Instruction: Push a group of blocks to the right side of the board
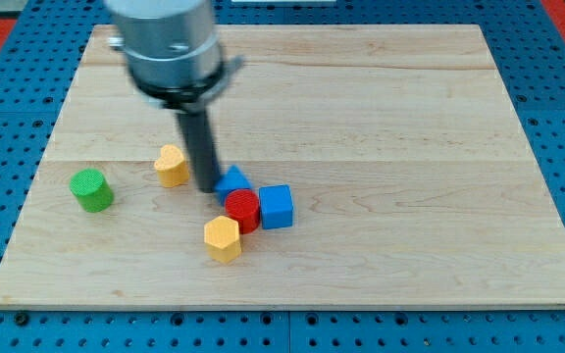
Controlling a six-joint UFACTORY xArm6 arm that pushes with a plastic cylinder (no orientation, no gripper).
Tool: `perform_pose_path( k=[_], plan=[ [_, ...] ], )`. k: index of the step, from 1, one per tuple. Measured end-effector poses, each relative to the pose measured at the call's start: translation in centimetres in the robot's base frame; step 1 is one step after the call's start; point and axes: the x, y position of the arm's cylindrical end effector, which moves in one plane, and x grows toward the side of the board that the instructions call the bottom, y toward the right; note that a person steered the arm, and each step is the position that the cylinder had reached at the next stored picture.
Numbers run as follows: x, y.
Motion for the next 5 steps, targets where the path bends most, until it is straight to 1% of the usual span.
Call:
perform_pose_path(
  k=[1,2,3,4,5],
  plan=[
    [0.7,1.3],
    [-2.7,2.9],
    [-9.5,4.8],
    [-11.3,-4.7],
    [-7.8,-8.1]
  ],
)
